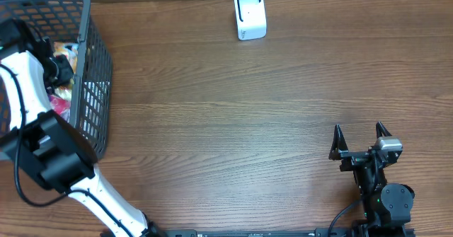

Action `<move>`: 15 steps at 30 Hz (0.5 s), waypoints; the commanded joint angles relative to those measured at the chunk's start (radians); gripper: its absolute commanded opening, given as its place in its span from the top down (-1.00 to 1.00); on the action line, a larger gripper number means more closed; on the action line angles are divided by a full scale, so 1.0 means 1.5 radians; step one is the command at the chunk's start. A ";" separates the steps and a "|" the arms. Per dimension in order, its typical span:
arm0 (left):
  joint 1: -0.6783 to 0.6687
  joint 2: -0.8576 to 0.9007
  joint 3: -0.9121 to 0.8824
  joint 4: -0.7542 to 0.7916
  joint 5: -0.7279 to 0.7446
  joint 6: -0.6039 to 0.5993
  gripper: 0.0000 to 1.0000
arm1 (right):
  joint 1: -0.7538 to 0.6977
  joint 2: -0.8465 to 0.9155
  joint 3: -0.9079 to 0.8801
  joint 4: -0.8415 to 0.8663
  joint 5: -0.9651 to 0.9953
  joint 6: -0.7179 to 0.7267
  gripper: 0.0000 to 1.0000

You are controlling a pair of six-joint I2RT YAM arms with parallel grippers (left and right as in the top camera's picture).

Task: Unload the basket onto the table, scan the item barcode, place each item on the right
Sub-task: 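Lower the left gripper into the basket and grasp the yellow snack bag, then lift the yellow snack bag out and drop it on the table center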

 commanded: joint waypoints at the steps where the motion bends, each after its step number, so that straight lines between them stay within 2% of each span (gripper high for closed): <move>1: 0.012 -0.119 0.025 0.009 0.036 -0.032 0.92 | -0.002 -0.007 -0.007 0.004 0.006 -0.005 -1.00; 11: 0.024 -0.294 0.025 0.021 0.065 -0.117 0.92 | -0.002 -0.007 -0.007 0.004 0.006 -0.005 -1.00; 13: 0.024 -0.329 0.025 0.021 0.109 -0.136 0.92 | -0.002 -0.007 -0.007 0.004 0.006 -0.005 -1.00; 15: 0.024 -0.366 0.025 0.023 0.196 -0.137 0.92 | -0.002 -0.007 -0.007 0.004 0.006 -0.005 -1.00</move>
